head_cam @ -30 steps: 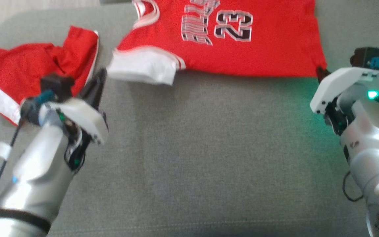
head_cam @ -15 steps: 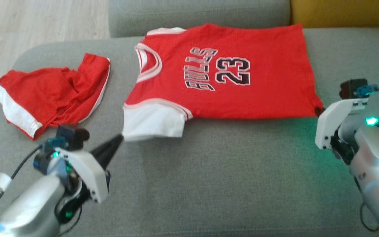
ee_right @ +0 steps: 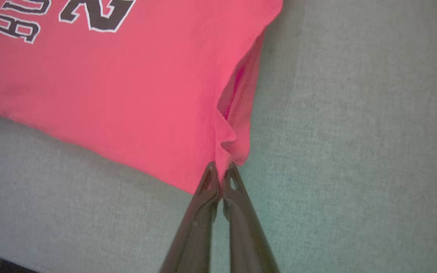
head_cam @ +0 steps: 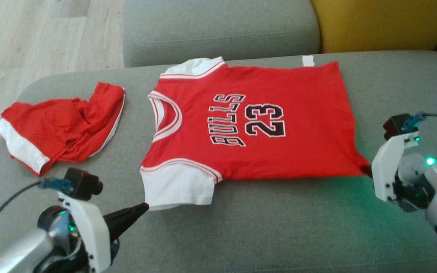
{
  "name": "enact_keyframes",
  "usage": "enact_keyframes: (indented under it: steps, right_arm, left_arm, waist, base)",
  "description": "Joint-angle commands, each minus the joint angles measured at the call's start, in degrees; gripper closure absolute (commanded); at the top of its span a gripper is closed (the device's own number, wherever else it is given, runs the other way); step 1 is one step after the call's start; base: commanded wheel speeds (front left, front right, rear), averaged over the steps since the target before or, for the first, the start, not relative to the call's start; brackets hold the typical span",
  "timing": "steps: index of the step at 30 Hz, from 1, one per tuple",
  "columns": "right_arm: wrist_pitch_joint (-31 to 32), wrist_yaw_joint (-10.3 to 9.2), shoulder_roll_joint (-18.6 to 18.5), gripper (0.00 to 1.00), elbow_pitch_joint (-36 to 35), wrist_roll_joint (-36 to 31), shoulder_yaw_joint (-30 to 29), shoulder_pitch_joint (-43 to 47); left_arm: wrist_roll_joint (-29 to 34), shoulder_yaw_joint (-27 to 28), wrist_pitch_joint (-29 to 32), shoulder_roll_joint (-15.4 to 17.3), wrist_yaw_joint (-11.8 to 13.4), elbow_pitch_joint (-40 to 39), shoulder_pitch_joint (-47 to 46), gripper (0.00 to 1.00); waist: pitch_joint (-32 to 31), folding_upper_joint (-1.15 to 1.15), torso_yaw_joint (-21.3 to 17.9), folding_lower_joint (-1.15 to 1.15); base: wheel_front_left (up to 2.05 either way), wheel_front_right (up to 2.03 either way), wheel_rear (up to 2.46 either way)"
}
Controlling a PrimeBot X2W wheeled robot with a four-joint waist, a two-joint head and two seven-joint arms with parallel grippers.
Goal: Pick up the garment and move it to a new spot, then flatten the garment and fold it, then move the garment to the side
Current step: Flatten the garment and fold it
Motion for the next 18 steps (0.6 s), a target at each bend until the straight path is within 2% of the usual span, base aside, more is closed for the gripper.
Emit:
enact_keyframes:
  steps: [1,10,18]
  right_arm:
    - [1.9,-0.05,-2.7,1.0,-3.2,1.8,1.4,0.1]
    - [12.4,-0.05,-10.1,1.0,-11.4,9.2,5.0,3.6]
    - [18.9,-0.05,-13.4,1.0,-16.4,13.3,4.8,6.8]
  left_arm:
    - [-1.3,2.5,0.3,3.7,0.1,-2.5,-2.2,1.0]
    - [-7.8,-0.2,5.3,9.1,0.1,-9.4,-0.5,1.0]
    - [-13.0,-0.9,8.1,12.3,0.1,-13.8,0.0,1.0]
  waist:
    - [-0.3,0.0,-0.4,0.01]
    - [-1.3,0.0,-1.5,0.01]
    - [-2.0,0.0,-2.1,0.01]
  base:
    - [0.0,0.0,0.0]
    - [0.0,0.0,0.0]
    - [0.0,0.0,0.0]
